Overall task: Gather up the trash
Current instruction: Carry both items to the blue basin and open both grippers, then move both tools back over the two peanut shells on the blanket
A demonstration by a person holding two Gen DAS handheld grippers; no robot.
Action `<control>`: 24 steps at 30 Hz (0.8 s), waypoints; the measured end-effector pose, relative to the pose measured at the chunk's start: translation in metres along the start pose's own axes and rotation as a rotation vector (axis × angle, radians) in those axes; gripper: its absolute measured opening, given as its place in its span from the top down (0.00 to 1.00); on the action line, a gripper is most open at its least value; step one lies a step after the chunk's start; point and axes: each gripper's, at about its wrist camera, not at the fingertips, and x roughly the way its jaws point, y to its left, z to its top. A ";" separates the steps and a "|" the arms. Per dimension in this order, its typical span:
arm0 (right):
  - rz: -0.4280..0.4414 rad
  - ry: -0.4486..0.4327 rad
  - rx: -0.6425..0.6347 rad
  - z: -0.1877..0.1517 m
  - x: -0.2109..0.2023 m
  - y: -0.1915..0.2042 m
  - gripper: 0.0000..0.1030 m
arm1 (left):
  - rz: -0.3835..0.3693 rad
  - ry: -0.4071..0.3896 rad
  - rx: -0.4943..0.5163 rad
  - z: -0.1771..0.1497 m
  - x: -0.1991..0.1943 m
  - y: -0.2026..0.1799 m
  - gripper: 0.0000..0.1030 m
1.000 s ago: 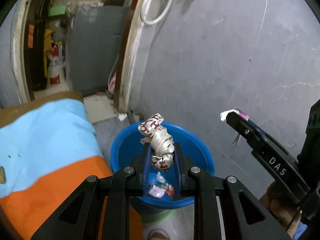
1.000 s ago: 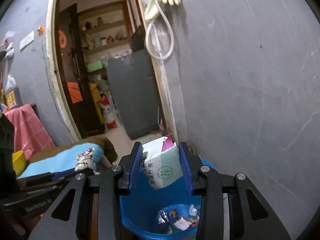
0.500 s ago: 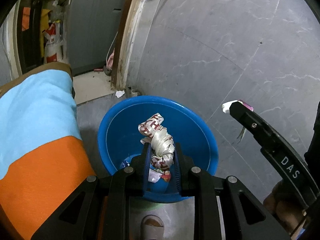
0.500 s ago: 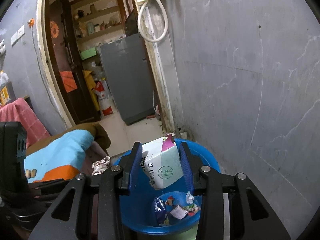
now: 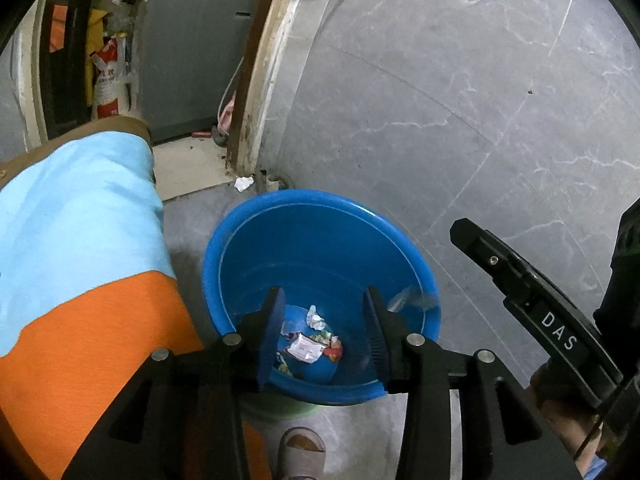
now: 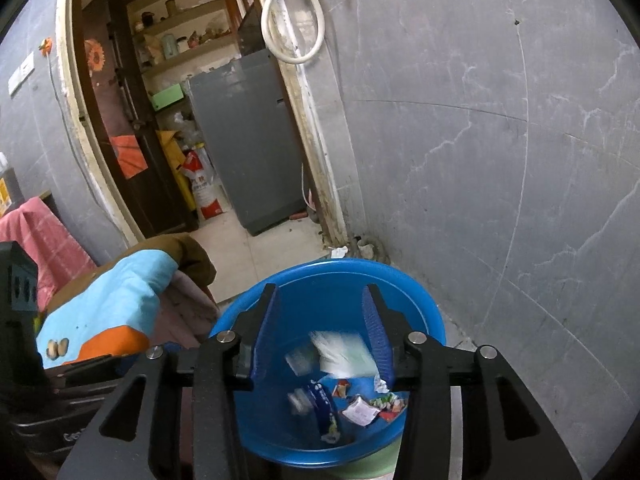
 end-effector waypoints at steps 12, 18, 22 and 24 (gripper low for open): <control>0.018 -0.078 -0.005 0.006 -0.010 0.010 0.32 | 0.141 -0.181 -0.001 0.003 -0.054 0.016 0.41; 0.044 -0.177 -0.032 0.010 -0.025 0.029 0.17 | 0.244 -0.341 -0.006 0.000 -0.096 0.027 0.14; 0.059 -0.253 -0.070 0.010 -0.035 0.047 0.05 | 0.306 -0.449 -0.028 -0.006 -0.126 0.039 0.03; 0.076 -0.296 -0.099 0.009 -0.041 0.057 0.00 | 0.324 -0.492 -0.037 -0.009 -0.139 0.045 0.02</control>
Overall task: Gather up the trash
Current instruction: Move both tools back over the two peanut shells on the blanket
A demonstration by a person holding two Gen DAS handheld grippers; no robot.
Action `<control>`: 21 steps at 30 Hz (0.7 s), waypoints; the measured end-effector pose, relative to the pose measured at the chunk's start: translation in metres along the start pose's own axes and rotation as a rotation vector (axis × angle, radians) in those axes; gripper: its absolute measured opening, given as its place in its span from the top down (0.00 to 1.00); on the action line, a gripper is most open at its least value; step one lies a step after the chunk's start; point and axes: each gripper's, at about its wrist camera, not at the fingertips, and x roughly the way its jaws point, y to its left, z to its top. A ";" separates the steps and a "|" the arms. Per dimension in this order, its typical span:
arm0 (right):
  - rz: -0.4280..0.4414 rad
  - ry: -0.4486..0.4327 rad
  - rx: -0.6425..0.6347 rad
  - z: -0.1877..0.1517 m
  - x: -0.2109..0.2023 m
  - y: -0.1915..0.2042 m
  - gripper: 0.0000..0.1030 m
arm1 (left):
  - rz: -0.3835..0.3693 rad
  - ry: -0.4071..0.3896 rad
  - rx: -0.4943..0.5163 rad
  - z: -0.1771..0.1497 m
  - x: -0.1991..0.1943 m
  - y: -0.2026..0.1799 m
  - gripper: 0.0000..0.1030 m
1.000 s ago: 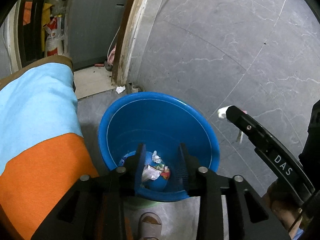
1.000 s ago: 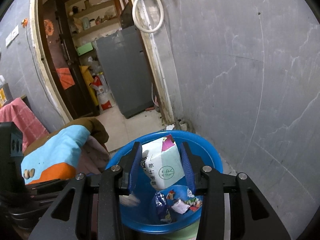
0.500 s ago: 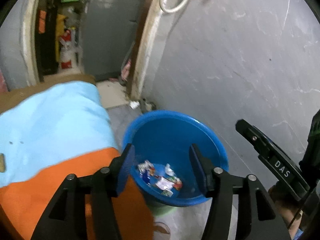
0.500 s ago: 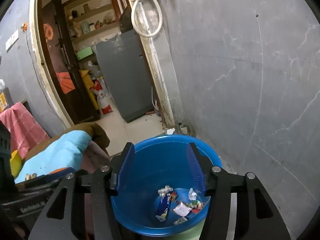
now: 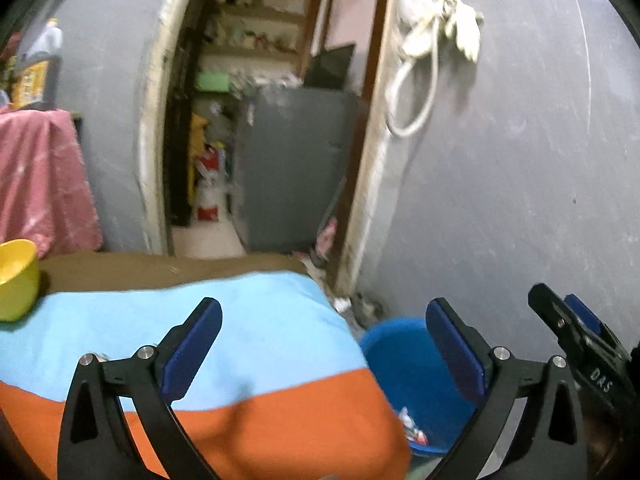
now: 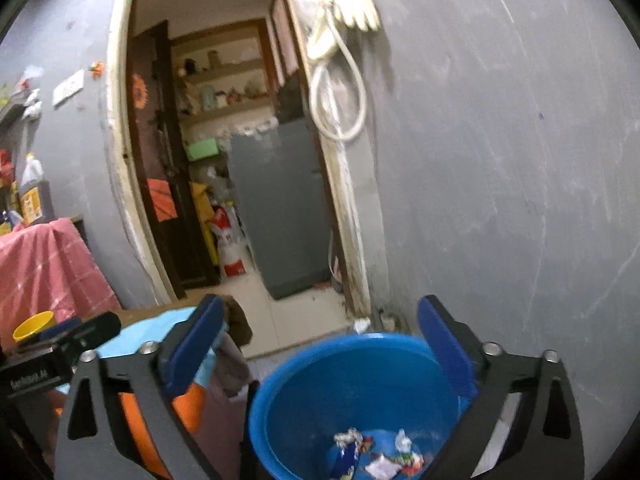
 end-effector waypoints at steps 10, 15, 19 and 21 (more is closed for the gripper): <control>0.090 -0.148 -0.099 0.002 -0.016 0.055 0.00 | 0.136 -0.148 -0.027 0.006 -0.050 0.053 0.02; 0.165 -0.201 -0.094 0.001 -0.022 0.085 0.00 | 0.207 -0.207 -0.013 -0.001 -0.074 0.077 0.02; 0.219 -0.250 -0.105 -0.001 -0.027 0.110 0.00 | 0.256 -0.239 -0.021 -0.006 -0.092 0.098 0.02; 0.245 -0.269 -0.117 -0.003 -0.029 0.124 0.00 | 0.282 -0.249 -0.023 -0.008 -0.099 0.109 0.02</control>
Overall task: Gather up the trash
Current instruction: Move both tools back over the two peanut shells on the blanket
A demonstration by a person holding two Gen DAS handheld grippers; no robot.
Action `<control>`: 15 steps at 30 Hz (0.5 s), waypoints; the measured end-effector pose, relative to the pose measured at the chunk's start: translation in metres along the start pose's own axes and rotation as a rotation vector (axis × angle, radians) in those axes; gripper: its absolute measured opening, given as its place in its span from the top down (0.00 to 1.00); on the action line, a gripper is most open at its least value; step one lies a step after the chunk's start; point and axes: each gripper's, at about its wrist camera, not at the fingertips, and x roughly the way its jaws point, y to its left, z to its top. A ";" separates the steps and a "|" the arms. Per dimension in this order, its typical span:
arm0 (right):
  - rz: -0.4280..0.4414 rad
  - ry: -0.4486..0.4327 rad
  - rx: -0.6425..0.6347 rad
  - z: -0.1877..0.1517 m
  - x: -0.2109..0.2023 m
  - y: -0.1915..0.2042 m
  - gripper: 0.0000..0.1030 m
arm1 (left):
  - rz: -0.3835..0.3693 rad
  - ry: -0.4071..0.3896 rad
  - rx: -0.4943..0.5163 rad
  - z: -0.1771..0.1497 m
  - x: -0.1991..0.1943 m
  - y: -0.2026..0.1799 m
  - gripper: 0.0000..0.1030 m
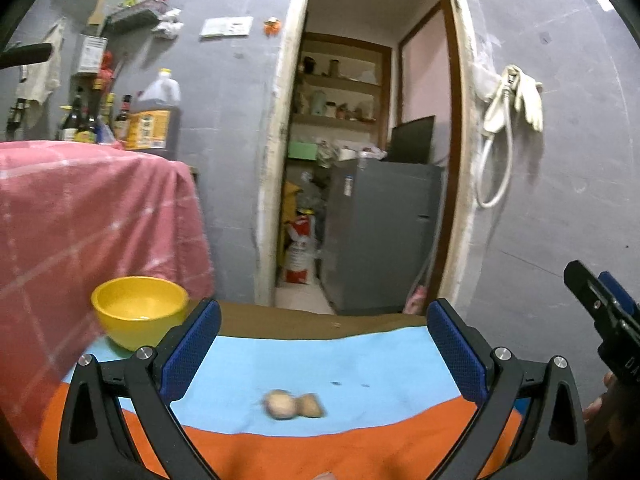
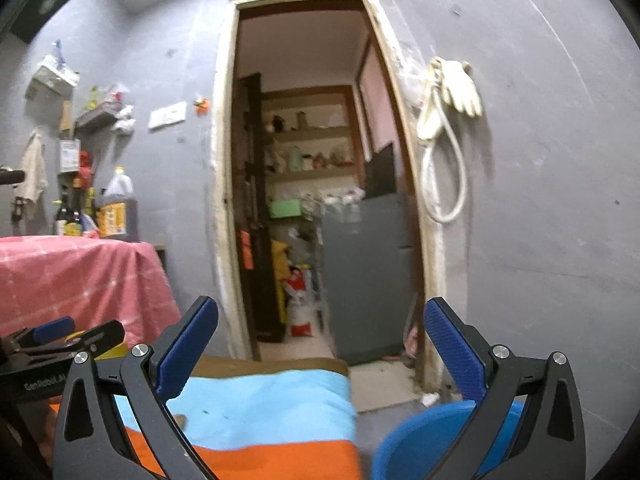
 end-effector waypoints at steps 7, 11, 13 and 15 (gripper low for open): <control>0.084 -0.014 0.005 -0.004 0.015 0.033 0.00 | 0.083 -0.015 -0.012 -0.004 -0.008 0.044 0.02; 0.115 0.015 -0.005 -0.011 0.026 0.051 0.00 | 0.119 -0.008 -0.013 -0.010 -0.009 0.066 0.02; 0.127 0.037 -0.010 -0.014 0.033 0.058 0.00 | 0.132 -0.004 -0.009 -0.013 -0.008 0.073 0.02; 0.137 0.062 -0.018 -0.018 0.041 0.065 0.00 | 0.141 -0.001 -0.001 -0.017 -0.007 0.078 0.02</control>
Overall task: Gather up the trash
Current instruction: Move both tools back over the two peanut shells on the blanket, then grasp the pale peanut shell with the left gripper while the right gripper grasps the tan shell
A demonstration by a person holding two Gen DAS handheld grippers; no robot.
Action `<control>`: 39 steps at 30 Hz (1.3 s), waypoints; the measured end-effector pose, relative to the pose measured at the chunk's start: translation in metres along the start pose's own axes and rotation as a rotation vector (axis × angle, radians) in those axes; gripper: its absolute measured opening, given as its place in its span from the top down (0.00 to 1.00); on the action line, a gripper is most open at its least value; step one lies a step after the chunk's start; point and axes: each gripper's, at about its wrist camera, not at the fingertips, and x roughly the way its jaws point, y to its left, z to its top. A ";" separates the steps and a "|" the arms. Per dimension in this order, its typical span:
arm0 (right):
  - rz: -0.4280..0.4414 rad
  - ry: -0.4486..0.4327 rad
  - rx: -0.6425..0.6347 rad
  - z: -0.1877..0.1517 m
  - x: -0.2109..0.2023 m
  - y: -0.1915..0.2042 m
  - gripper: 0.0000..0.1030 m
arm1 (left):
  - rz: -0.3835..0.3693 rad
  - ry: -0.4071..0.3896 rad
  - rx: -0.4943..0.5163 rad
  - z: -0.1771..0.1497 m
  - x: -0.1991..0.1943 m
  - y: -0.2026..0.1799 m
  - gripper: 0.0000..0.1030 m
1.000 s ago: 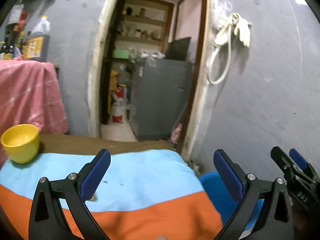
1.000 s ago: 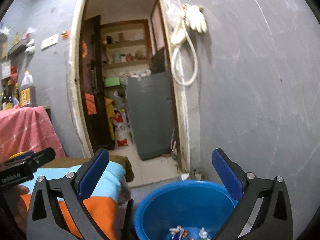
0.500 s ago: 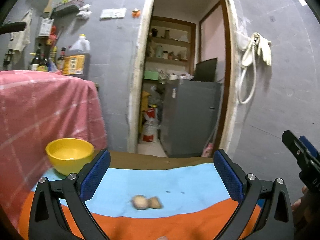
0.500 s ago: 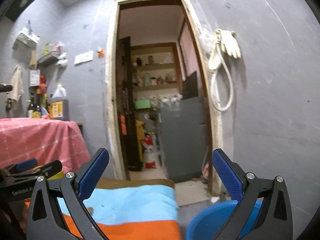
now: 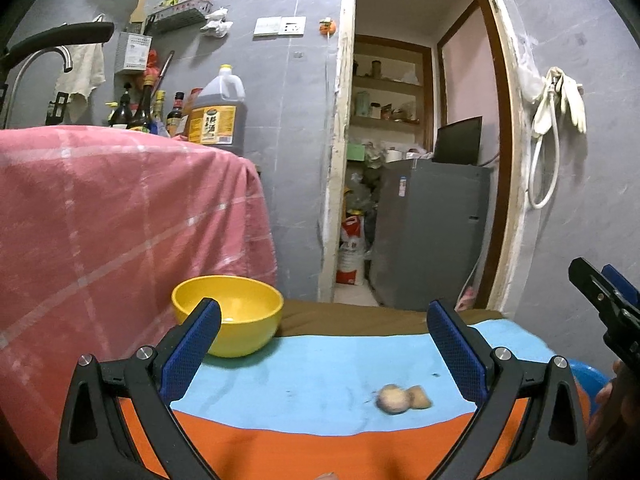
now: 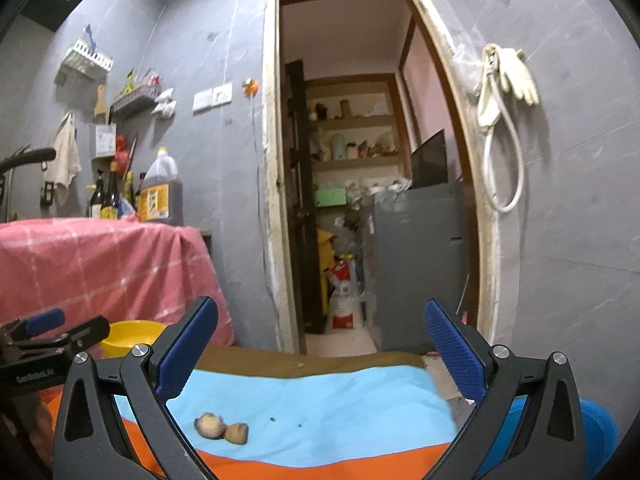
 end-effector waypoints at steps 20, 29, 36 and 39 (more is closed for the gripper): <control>0.036 0.395 -0.118 -0.048 0.067 0.022 0.00 | -0.001 0.226 -0.029 -0.026 0.054 0.038 0.02; 0.087 0.644 -0.170 -0.076 0.097 0.029 0.12 | -0.020 0.414 -0.074 -0.038 0.084 0.043 0.02; 0.172 0.791 -0.252 -0.094 0.112 0.047 0.32 | -0.011 0.538 -0.103 -0.051 0.102 0.048 0.02; 0.215 0.837 -0.261 -0.100 0.117 0.054 0.34 | -0.019 0.577 -0.121 -0.056 0.107 0.051 0.02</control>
